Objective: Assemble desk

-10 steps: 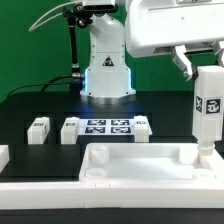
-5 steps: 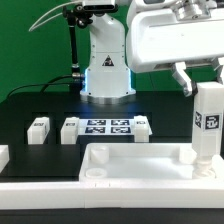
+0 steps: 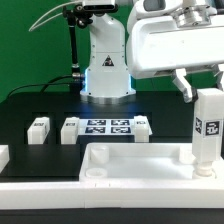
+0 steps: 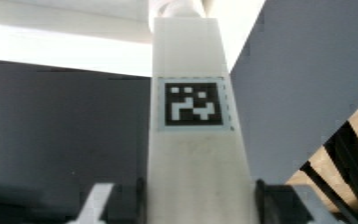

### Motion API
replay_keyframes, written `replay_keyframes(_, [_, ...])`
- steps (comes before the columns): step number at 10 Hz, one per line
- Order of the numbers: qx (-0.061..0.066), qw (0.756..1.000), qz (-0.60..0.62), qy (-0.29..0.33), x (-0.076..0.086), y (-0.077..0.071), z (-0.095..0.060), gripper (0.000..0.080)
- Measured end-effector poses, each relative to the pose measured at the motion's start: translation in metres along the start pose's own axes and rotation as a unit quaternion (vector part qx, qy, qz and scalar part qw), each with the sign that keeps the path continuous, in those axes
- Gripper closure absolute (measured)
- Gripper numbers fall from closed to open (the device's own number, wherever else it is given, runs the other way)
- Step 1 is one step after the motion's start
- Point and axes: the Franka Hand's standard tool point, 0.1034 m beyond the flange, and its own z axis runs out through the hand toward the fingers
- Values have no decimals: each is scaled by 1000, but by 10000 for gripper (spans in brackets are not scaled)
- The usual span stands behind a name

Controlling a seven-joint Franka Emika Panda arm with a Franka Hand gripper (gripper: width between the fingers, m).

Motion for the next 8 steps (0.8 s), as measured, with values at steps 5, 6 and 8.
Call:
replay_keyframes(5, [-1, 1000, 3, -3, -12, 3, 13, 511])
replay_keyframes(6, [-1, 1000, 2, -1, -12, 2, 13, 511])
replay_keyframes(8, [-3, 1000, 2, 9, -12, 2, 13, 511])
